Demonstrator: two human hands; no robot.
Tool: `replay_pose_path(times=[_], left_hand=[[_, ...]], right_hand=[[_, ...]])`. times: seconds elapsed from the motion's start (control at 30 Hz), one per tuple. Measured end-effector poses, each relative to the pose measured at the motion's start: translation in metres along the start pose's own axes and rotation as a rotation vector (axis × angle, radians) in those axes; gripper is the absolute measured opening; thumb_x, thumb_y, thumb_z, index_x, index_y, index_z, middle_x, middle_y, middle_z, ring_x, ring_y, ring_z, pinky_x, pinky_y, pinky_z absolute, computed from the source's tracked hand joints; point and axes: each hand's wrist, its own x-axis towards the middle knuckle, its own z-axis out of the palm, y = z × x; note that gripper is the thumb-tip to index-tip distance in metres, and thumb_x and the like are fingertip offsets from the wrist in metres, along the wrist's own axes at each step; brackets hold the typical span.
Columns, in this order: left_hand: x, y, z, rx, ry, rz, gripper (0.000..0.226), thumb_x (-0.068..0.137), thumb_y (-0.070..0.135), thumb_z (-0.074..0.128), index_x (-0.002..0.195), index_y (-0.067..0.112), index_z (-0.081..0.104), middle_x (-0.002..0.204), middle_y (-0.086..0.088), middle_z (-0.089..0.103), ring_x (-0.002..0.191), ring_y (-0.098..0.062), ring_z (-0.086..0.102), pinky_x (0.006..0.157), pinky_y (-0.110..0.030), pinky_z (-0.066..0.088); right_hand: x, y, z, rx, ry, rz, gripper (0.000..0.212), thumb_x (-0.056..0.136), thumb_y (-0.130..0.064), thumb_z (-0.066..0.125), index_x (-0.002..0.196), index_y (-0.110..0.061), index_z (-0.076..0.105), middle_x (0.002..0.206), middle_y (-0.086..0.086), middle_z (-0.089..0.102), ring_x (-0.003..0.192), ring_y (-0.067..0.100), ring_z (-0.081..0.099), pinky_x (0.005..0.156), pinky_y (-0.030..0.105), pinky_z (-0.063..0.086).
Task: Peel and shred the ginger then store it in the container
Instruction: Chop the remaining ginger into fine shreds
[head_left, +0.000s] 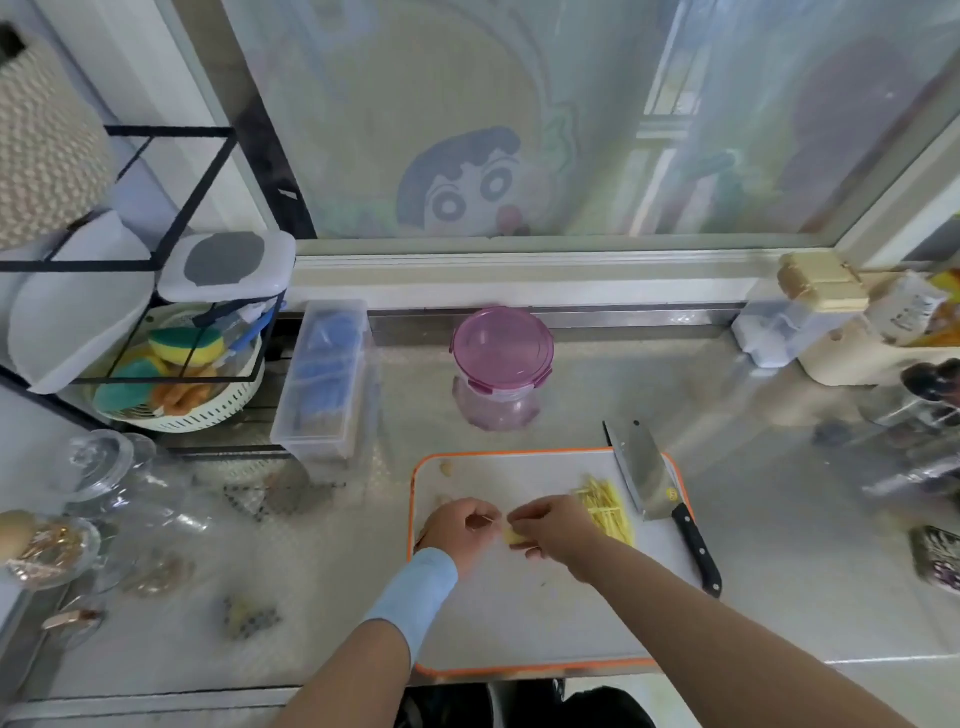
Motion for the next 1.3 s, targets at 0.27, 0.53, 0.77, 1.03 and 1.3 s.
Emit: replay_pose_path(times=[0.27, 0.53, 0.77, 1.03, 1.3], left_hand=[[0.005, 0.031, 0.035, 0.135, -0.050, -0.005, 0.009, 0.082, 0.027, 0.059, 0.084, 0.033, 0.065, 0.085, 0.010, 0.064, 0.075, -0.011, 0.059, 0.055, -0.018, 0.042], [0.016, 0.024, 0.043, 0.411, -0.146, 0.098, 0.019, 0.084, 0.024, 0.061, 0.098, 0.031, 0.071, 0.104, 0.012, 0.067, 0.099, -0.013, 0.062, 0.088, -0.023, 0.048], [0.024, 0.036, 0.047, 0.475, -0.087, 0.099, 0.032, 0.083, 0.024, 0.064, 0.113, 0.034, 0.063, 0.100, 0.015, 0.061, 0.097, -0.011, 0.058, 0.090, -0.026, 0.047], [0.022, 0.026, 0.025, 0.384, 0.094, 0.114, 0.033, 0.094, 0.015, 0.045, 0.114, 0.034, 0.064, 0.112, 0.009, 0.060, 0.100, -0.013, 0.059, 0.088, -0.026, 0.046], [0.006, -0.017, -0.023, 0.500, 0.293, -0.017, 0.042, 0.092, 0.014, 0.045, 0.124, 0.039, 0.055, 0.124, 0.005, 0.047, 0.119, -0.017, 0.043, 0.095, -0.030, 0.039]], right_hand=[[-0.006, 0.020, -0.018, -0.039, 0.186, -0.030, 0.011, 0.074, -0.013, 0.081, 0.082, -0.016, 0.076, 0.074, 0.005, 0.076, 0.071, 0.020, 0.074, 0.056, 0.024, 0.052], [0.011, 0.024, -0.052, -0.946, 0.089, -0.198, 0.024, 0.095, -0.018, 0.054, 0.112, -0.021, 0.071, 0.112, -0.002, 0.067, 0.108, 0.022, 0.064, 0.086, 0.029, 0.052], [0.033, 0.024, -0.062, -1.269, 0.056, -0.508, 0.024, 0.098, -0.023, 0.050, 0.107, -0.030, 0.071, 0.112, -0.002, 0.059, 0.108, 0.023, 0.058, 0.080, 0.032, 0.044], [0.031, 0.016, -0.063, -1.333, 0.115, -0.546, 0.032, 0.092, -0.006, 0.048, 0.114, -0.021, 0.065, 0.116, 0.002, 0.056, 0.103, 0.026, 0.060, 0.071, 0.030, 0.039], [0.033, -0.007, 0.016, -1.171, -0.084, -0.637, 0.031, 0.099, -0.022, 0.052, 0.129, -0.028, 0.059, 0.130, -0.002, 0.052, 0.119, 0.023, 0.053, 0.095, 0.036, 0.043]])
